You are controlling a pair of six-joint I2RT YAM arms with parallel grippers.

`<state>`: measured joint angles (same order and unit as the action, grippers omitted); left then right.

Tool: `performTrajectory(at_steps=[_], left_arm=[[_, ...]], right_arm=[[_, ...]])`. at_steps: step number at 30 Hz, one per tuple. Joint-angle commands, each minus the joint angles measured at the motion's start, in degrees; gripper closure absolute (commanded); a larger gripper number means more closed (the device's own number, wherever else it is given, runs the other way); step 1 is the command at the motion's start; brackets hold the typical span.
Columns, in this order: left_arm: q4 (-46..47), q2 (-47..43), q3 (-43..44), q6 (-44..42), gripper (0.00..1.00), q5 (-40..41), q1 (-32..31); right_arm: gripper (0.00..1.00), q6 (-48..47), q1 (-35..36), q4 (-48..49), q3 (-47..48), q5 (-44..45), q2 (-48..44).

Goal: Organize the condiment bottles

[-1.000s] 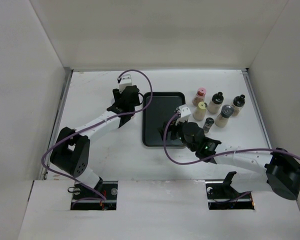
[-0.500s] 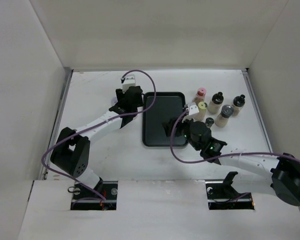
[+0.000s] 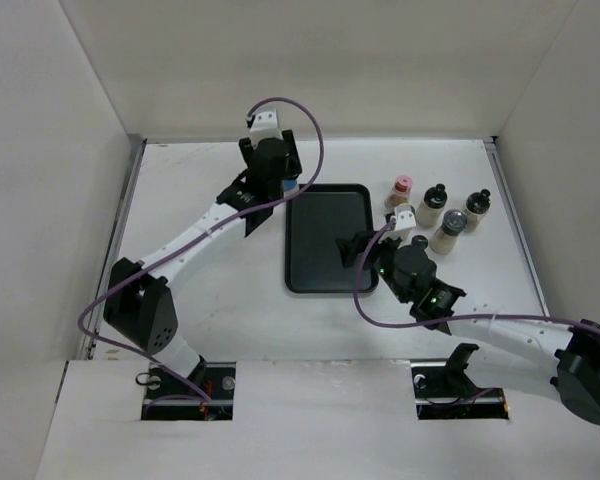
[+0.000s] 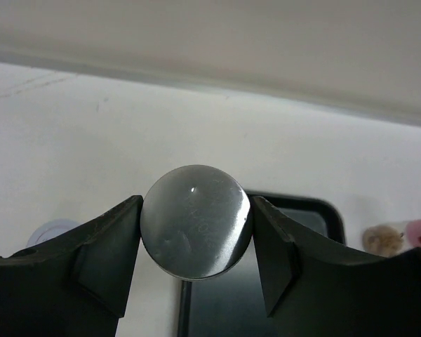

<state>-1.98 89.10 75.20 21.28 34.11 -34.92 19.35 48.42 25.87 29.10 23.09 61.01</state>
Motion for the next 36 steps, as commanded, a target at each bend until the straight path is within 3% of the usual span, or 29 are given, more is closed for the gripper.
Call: performTrajectory(at_steps=[1,7,16,29,34,36], left_arm=[[5.75,6.15,7.58,-0.10,0.78,-3.08,-0.63],[6.11,14.69,13.39,-0.18,0.78,-5.36,-0.55],[8.22,19.27,12.17,-0.54,0.77,-5.28,-1.07],[9.27,18.49,8.74,-2.38,0.23,-1.51,-3.09],[8.92,12.69,6.11,-3.00,0.15,0.69,-4.32],[8.83,9.62,4.87,-2.65,0.15,0.87,-4.41]], right_arm=[[0.18,1.04,-0.83,3.22,-0.80,2.83,-3.61],[0.18,1.83,-1.71,3.75,-1.77,3.10,-5.29],[0.17,2.09,-1.62,3.58,-1.33,1.96,-4.32],[0.15,2.62,-1.62,2.79,-1.50,1.96,-6.61],[0.16,2.79,-1.62,2.08,-0.98,2.04,-7.13],[0.21,2.79,-1.62,1.99,-0.98,1.96,-7.57]])
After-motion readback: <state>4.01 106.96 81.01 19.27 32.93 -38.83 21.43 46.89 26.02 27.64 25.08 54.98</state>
